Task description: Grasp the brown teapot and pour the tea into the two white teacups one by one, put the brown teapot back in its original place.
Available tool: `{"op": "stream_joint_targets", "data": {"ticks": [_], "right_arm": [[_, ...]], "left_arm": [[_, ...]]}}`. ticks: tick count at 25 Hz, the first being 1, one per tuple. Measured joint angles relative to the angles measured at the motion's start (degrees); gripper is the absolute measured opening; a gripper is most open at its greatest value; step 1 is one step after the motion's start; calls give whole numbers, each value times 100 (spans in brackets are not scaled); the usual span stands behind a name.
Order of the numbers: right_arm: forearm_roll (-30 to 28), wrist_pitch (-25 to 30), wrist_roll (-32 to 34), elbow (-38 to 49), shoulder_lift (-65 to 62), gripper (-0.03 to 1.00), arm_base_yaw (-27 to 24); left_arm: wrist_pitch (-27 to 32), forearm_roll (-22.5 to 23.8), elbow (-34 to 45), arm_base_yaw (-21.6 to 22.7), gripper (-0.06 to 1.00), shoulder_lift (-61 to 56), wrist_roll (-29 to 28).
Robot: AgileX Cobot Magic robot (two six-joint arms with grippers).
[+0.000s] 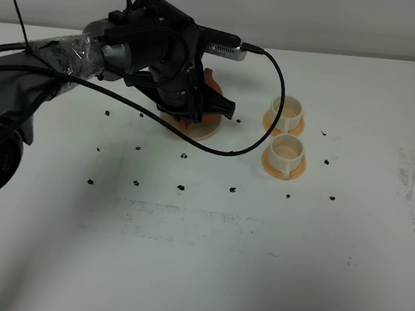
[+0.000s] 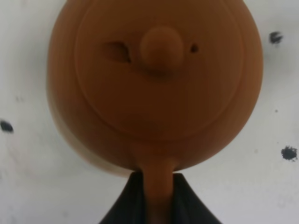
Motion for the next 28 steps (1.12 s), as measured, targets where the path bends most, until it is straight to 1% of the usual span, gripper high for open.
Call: {"op": "stream_joint_targets", "data": {"ticks": [2, 6, 8, 10, 12, 16, 19, 22, 25, 28], "right_arm": [[0, 0, 0, 0, 0, 49, 0], [0, 0, 4, 0, 0, 49, 0], [5, 0, 4, 0, 0, 49, 0], [17, 0, 4, 0, 0, 49, 0], [29, 0, 4, 0, 0, 49, 0], [48, 0, 4, 0, 0, 49, 0], [48, 0, 4, 0, 0, 49, 0], [49, 0, 4, 0, 0, 49, 0], [49, 0, 4, 0, 0, 49, 0], [49, 0, 4, 0, 0, 49, 0]], "left_arm": [[-38, 18, 0, 0, 12, -100, 412], [-4, 20, 0, 0, 12, -402, 1650], [36, -52, 0, 0, 12, -548, 2278], [87, -158, 0, 0, 12, -689, 2791], [126, -295, 0, 0, 12, -789, 3297], [121, -762, 0, 0, 12, -882, 4428], [127, -1140, 0, 0, 12, -882, 5640], [131, -1361, 0, 0, 12, -882, 6685], [120, -1408, 0, 0, 12, -882, 7302], [114, -1398, 0, 0, 12, -877, 7526]]}}
